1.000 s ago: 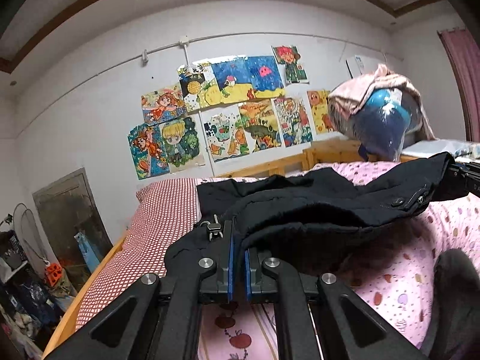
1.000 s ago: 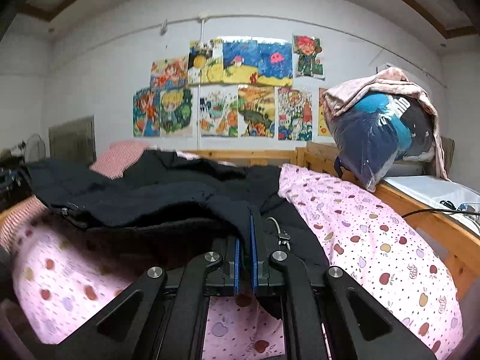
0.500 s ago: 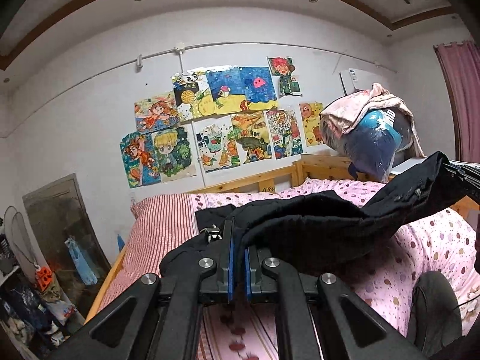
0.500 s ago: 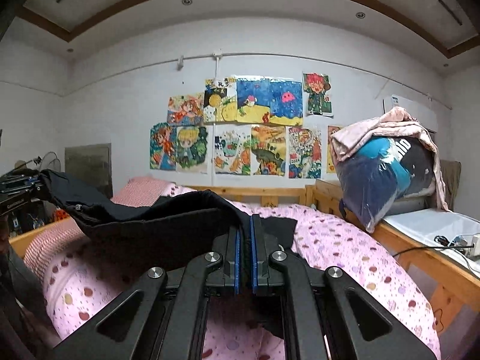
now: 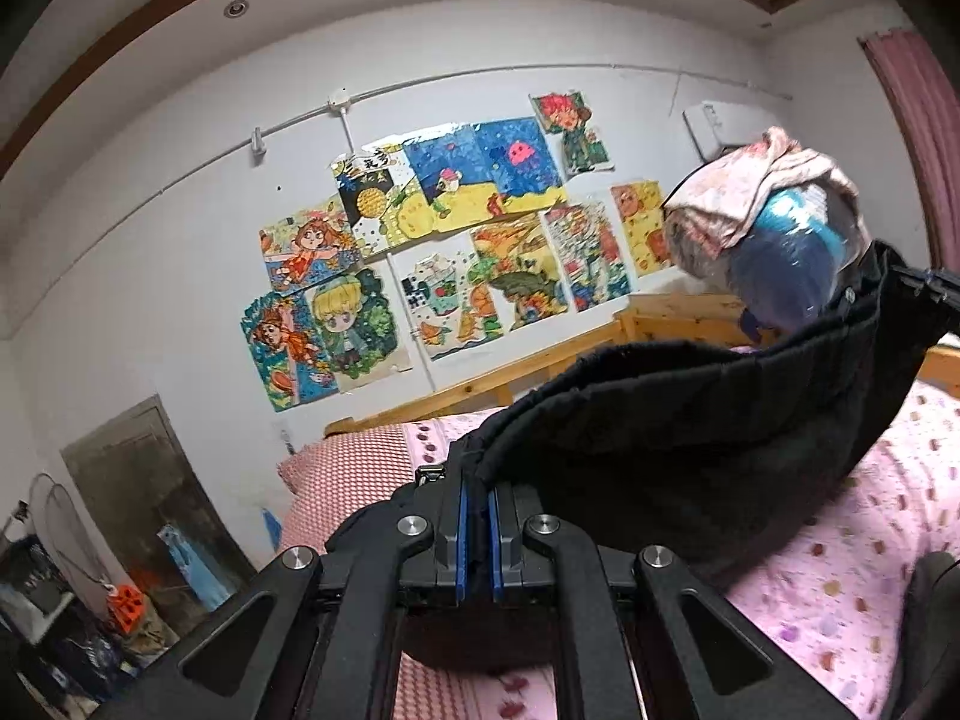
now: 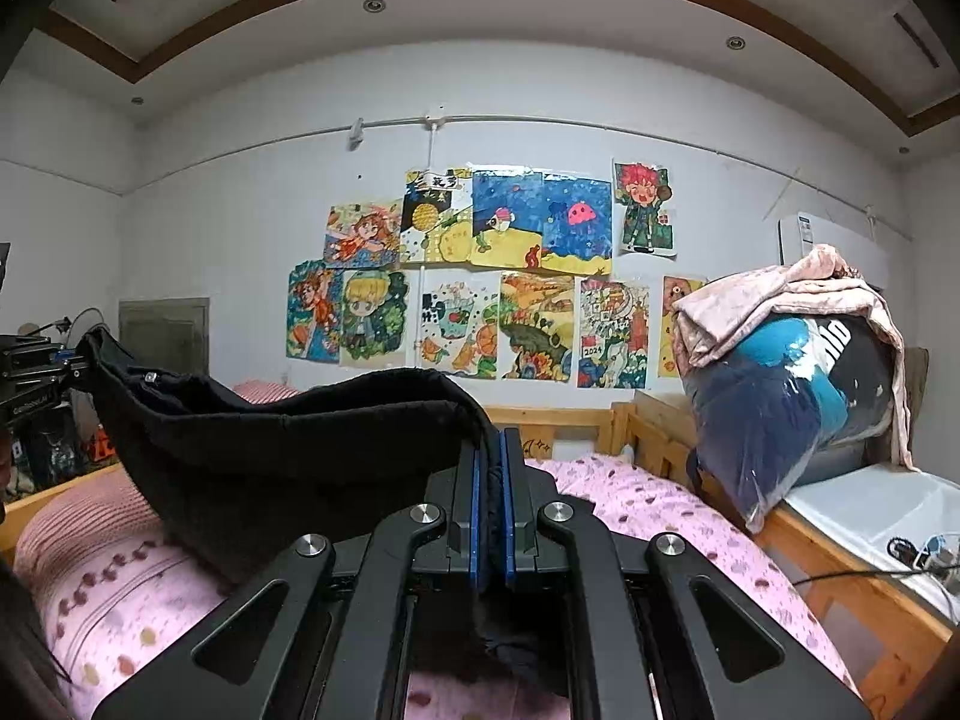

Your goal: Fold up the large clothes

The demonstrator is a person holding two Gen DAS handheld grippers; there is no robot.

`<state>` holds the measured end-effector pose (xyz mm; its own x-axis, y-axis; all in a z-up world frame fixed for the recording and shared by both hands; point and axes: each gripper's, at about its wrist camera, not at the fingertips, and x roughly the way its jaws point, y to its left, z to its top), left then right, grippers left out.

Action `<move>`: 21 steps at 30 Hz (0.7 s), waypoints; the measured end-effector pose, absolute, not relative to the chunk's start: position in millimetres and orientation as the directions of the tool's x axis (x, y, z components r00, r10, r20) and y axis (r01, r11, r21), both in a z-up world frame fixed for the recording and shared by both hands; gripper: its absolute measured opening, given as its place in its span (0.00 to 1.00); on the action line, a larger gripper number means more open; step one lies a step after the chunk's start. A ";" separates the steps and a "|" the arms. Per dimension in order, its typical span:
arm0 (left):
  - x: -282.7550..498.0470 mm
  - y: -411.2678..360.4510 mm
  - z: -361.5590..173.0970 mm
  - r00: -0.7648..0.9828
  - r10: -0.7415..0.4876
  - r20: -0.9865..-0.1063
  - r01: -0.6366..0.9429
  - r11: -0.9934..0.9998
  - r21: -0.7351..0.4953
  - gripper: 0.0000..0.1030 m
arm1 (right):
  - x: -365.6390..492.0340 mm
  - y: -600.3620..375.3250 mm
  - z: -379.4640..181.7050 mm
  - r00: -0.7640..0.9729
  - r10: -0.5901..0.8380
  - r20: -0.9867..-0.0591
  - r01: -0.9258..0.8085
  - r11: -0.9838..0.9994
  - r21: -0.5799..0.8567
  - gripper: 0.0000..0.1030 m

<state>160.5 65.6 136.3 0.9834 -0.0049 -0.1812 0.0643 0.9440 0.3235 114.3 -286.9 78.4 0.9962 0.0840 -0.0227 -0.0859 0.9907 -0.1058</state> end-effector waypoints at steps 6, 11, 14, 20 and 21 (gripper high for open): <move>205.6 63.5 140.9 0.981 0.029 -0.190 0.035 0.945 0.326 0.05 | 161.3 -290.0 90.1 0.992 0.121 -0.045 -0.123 0.992 -0.034 0.05; 240.8 62.6 139.8 0.980 0.049 -0.194 0.019 0.941 0.337 0.05 | 199.9 -288.5 95.6 0.992 0.111 -0.066 -0.114 0.993 -0.041 0.05; 262.4 64.2 137.0 0.977 0.054 -0.205 0.017 0.944 0.331 0.05 | 222.5 -286.4 98.1 0.992 0.096 -0.079 -0.101 0.993 -0.062 0.05; 304.6 66.7 126.9 0.971 0.069 -0.228 0.010 0.944 0.329 0.05 | 266.4 -281.3 98.8 0.992 0.066 -0.108 -0.078 0.992 -0.104 0.05; 310.6 67.9 124.4 0.970 0.072 -0.232 0.008 0.945 0.326 0.05 | 273.8 -280.0 98.0 0.992 0.060 -0.112 -0.073 0.991 -0.111 0.05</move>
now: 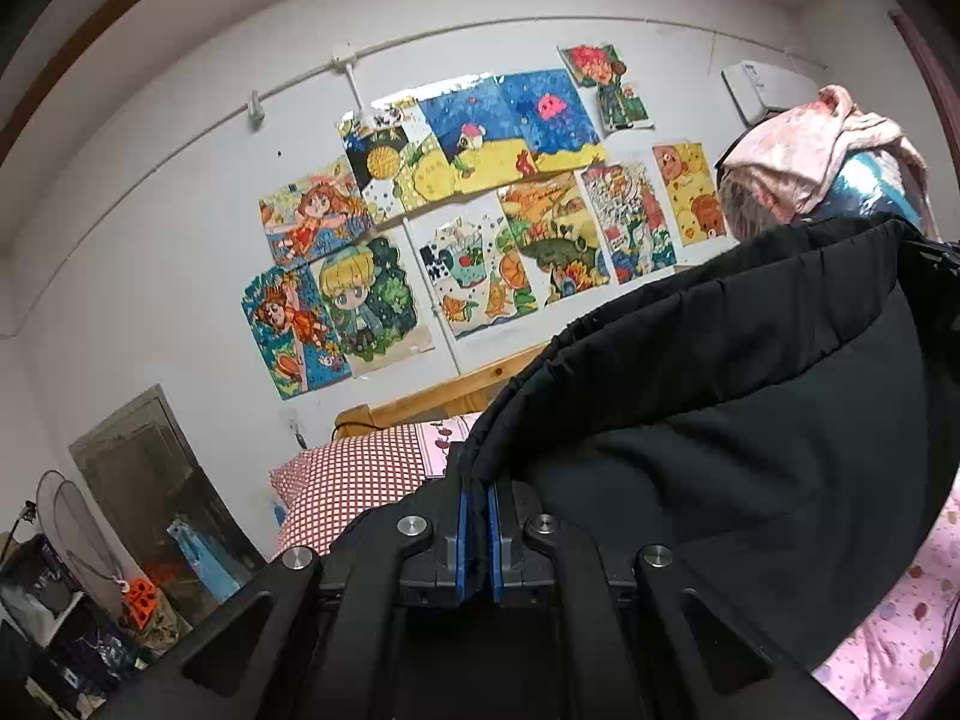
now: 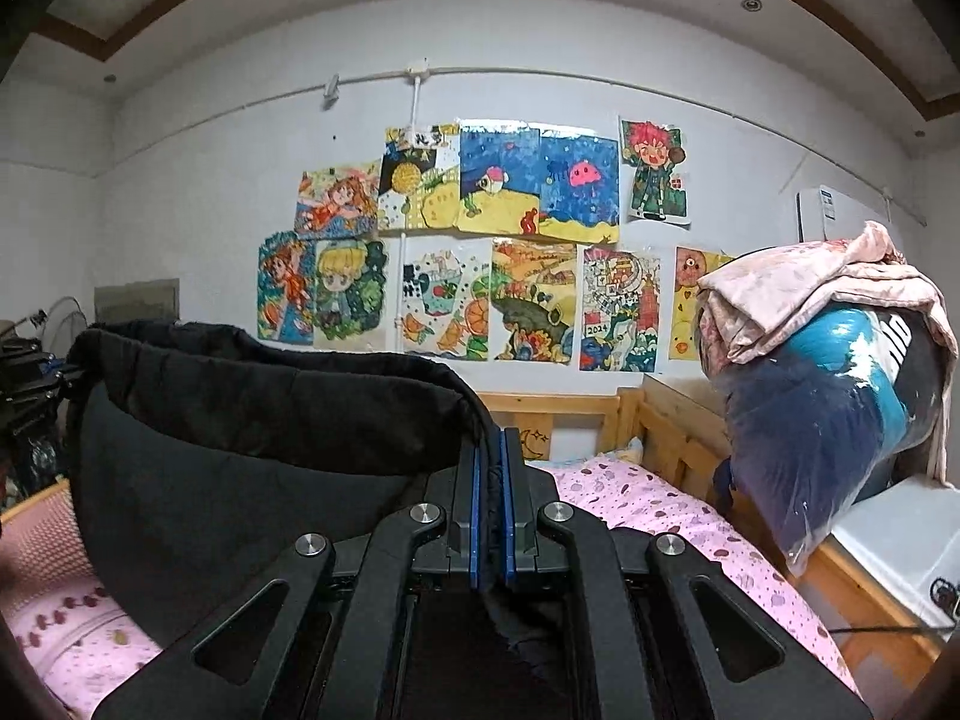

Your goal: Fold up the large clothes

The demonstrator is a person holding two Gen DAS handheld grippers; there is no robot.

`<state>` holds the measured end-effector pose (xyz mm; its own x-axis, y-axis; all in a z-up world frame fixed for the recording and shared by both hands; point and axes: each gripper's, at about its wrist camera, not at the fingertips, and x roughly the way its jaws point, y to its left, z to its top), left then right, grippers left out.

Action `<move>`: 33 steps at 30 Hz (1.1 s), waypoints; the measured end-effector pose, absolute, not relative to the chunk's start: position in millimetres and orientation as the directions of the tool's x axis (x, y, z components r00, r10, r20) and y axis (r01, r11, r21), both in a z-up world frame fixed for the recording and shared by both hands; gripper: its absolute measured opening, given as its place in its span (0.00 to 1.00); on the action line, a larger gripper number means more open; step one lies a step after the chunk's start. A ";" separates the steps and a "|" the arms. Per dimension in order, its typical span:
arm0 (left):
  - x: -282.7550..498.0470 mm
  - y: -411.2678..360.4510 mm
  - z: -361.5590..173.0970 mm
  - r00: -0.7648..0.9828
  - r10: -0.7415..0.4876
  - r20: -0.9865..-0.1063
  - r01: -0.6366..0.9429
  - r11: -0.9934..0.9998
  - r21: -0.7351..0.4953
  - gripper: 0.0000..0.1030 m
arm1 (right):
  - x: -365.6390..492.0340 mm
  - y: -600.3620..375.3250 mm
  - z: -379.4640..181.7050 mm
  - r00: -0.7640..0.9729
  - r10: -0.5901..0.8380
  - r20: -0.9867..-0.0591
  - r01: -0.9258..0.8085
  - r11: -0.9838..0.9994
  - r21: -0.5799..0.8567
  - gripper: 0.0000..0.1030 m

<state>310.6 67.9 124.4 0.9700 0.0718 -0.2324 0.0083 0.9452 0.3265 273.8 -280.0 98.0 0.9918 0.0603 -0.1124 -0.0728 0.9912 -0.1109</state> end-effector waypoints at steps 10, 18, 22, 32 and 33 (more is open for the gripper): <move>393.0 62.5 100.1 0.948 0.121 -0.296 -0.026 0.952 0.304 0.05 | 346.7 -266.5 86.0 0.989 -0.003 -0.150 -0.020 0.988 -0.155 0.05; 448.4 58.1 67.4 0.913 0.154 -0.378 -0.042 0.957 0.287 0.05 | 416.4 -247.5 62.2 0.974 -0.086 -0.209 0.027 0.963 -0.268 0.05; 469.0 57.9 47.9 0.896 0.164 -0.412 -0.044 0.958 0.285 0.05 | 440.2 -242.1 47.4 0.965 -0.109 -0.237 0.039 0.958 -0.286 0.05; 501.9 62.6 18.2 0.862 0.157 -0.482 -0.034 0.967 0.253 0.05 | 485.8 -230.8 9.6 0.941 -0.155 -0.301 0.050 0.943 -0.330 0.05; 505.1 62.5 15.0 0.856 0.157 -0.492 -0.032 0.967 0.252 0.05 | 489.9 -229.7 5.4 0.938 -0.159 -0.308 0.050 0.941 -0.333 0.05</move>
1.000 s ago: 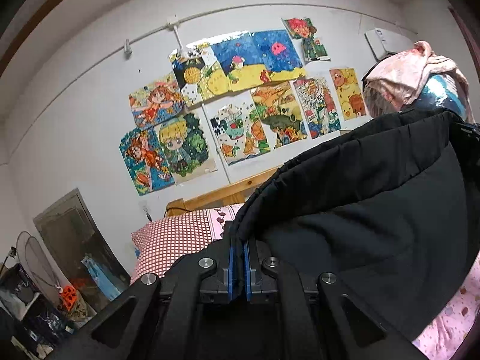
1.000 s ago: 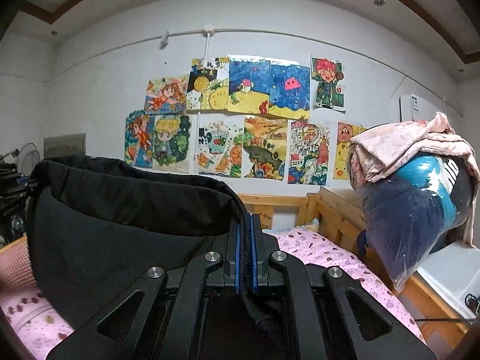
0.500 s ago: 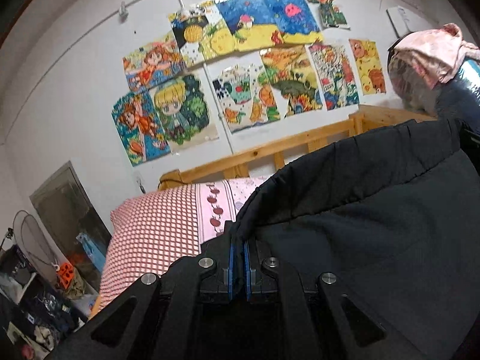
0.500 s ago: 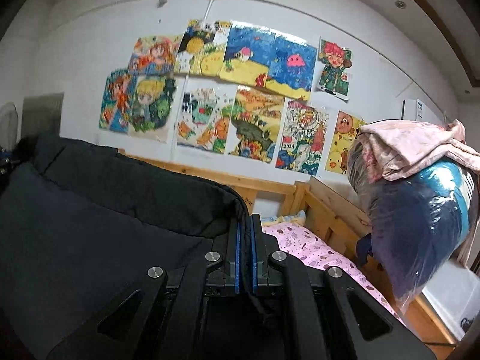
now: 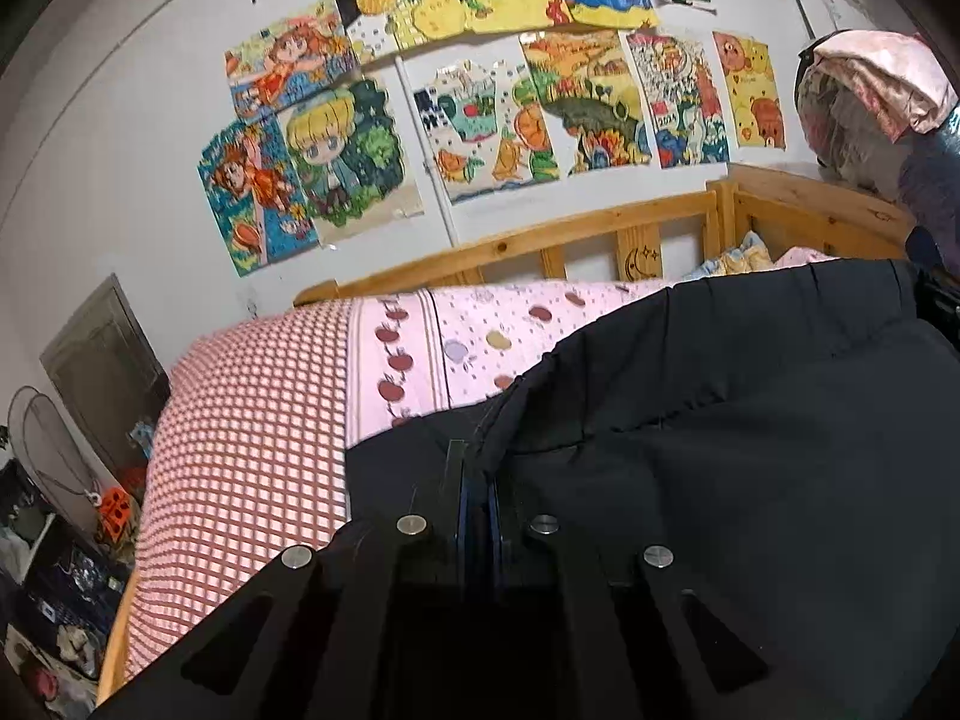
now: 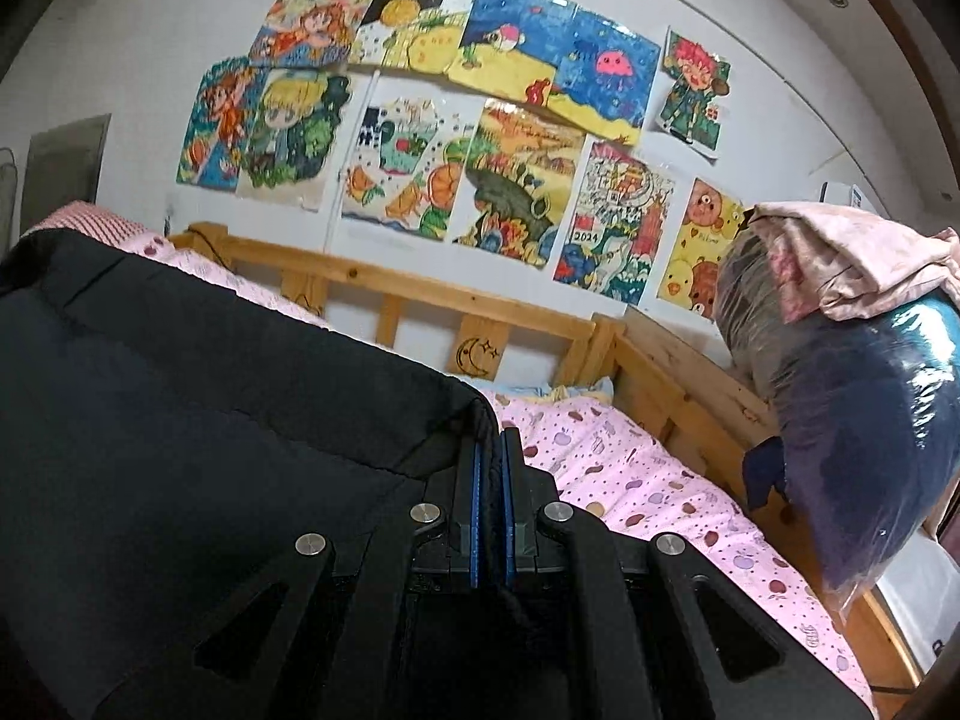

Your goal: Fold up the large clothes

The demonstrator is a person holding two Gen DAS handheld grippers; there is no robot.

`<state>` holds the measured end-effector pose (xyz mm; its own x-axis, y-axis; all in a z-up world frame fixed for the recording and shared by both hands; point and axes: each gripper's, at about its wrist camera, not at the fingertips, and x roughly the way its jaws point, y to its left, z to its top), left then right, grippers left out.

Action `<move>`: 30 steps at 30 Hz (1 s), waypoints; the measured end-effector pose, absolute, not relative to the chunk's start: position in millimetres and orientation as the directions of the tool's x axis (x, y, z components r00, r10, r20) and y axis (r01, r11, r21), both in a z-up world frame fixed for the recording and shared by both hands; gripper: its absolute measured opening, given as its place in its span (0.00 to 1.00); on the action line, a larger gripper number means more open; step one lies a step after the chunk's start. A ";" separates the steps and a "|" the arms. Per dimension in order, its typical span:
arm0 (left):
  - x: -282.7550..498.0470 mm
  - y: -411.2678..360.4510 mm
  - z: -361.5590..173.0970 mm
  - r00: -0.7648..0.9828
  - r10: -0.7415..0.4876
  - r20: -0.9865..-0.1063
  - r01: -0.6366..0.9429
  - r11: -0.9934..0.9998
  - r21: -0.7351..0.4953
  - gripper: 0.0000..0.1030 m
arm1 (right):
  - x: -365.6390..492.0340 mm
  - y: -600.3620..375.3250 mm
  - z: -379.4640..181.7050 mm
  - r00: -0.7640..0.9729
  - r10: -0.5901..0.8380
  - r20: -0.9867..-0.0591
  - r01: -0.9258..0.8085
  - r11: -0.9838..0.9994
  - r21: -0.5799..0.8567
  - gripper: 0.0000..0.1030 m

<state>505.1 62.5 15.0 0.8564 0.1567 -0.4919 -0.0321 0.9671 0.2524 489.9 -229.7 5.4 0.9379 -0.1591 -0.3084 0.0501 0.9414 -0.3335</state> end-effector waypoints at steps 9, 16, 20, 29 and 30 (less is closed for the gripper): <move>503.1 66.0 18.3 0.849 0.112 -0.516 -0.001 0.978 0.211 0.10 | 500.6 -226.0 -15.2 0.925 -0.160 -0.345 0.037 0.941 -0.335 0.06; 461.7 71.7 46.0 0.907 0.056 -0.418 0.002 0.991 0.137 0.81 | 484.6 -239.5 2.3 0.929 -0.111 -0.353 0.012 0.962 -0.271 0.34; 434.1 67.2 54.3 0.914 -0.023 -0.406 0.076 0.990 0.115 0.85 | 460.4 -246.2 20.2 0.945 -0.052 -0.323 -0.029 0.970 -0.240 0.57; 426.8 47.1 22.4 0.795 -0.273 -0.542 0.332 0.943 0.013 0.89 | 421.1 -261.8 6.2 0.830 0.290 -0.476 -0.328 0.945 0.004 0.80; 430.6 44.9 19.7 0.792 -0.268 -0.548 0.328 0.944 0.012 0.89 | 421.8 -262.0 -1.0 0.812 0.306 -0.497 -0.340 0.940 0.022 0.80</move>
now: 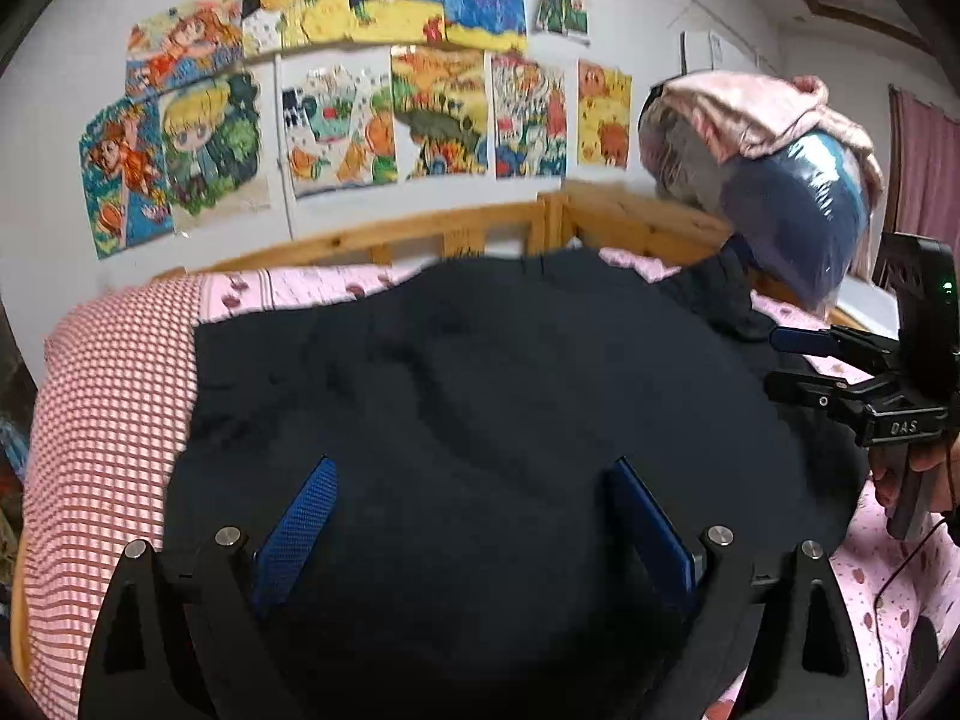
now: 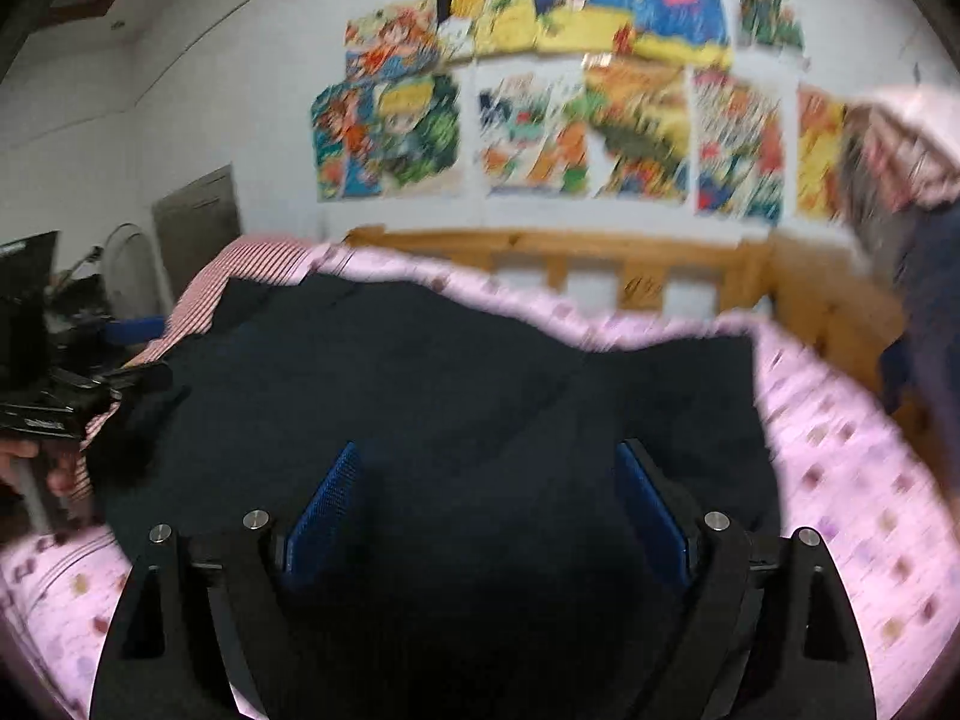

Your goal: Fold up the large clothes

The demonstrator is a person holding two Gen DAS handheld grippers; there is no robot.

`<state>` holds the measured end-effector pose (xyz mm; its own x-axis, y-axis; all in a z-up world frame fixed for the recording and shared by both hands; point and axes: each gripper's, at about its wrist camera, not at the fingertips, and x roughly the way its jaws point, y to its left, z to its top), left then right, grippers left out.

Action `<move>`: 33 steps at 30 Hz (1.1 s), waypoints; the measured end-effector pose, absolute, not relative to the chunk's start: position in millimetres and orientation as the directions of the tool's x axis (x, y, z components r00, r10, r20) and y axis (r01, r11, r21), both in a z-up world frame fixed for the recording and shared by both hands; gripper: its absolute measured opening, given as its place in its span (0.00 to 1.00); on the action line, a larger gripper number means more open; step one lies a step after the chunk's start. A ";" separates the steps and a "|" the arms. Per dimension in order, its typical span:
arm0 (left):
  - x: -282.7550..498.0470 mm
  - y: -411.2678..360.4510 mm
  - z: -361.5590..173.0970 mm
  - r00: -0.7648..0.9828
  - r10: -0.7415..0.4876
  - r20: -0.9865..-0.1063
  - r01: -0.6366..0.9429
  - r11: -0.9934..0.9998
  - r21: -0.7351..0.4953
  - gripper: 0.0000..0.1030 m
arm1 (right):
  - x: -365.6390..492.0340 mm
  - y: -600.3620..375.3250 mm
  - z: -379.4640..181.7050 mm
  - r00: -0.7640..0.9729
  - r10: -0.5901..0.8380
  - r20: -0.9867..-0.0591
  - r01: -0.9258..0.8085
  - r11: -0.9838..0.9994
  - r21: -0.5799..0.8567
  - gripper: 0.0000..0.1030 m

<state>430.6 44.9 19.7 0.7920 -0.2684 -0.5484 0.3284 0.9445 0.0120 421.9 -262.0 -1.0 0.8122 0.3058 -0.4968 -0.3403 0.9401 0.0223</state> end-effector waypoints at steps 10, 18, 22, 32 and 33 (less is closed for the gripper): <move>496.6 41.9 3.6 0.761 -0.188 -0.621 0.201 0.978 -0.051 1.00 | 480.5 -251.8 -42.5 0.764 0.340 -0.549 -0.333 0.936 0.116 0.80; 529.9 49.8 -10.2 0.742 -0.099 -0.663 0.097 0.994 -0.040 1.00 | 533.7 -236.2 -70.8 0.728 0.288 -0.623 -0.274 0.954 0.120 0.81; 543.7 54.6 -13.5 0.736 -0.073 -0.673 0.063 0.997 -0.040 1.00 | 542.6 -234.1 -70.6 0.735 0.248 -0.631 -0.239 0.966 0.101 0.81; 559.5 67.3 -34.8 0.707 -0.145 -0.692 0.065 0.988 -0.141 1.00 | 567.2 -241.8 -84.9 0.719 0.269 -0.641 -0.230 0.962 0.146 0.88; 560.2 67.2 -36.9 0.707 -0.147 -0.692 0.064 0.988 -0.144 1.00 | 568.7 -245.8 -88.2 0.714 0.295 -0.635 -0.236 0.955 0.178 0.88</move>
<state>560.2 67.2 -36.9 0.7065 -0.1468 -0.6923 0.0643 0.9875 -0.1437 568.7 -245.8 -88.2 0.7139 0.2947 -0.6352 -0.2362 0.9553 0.1778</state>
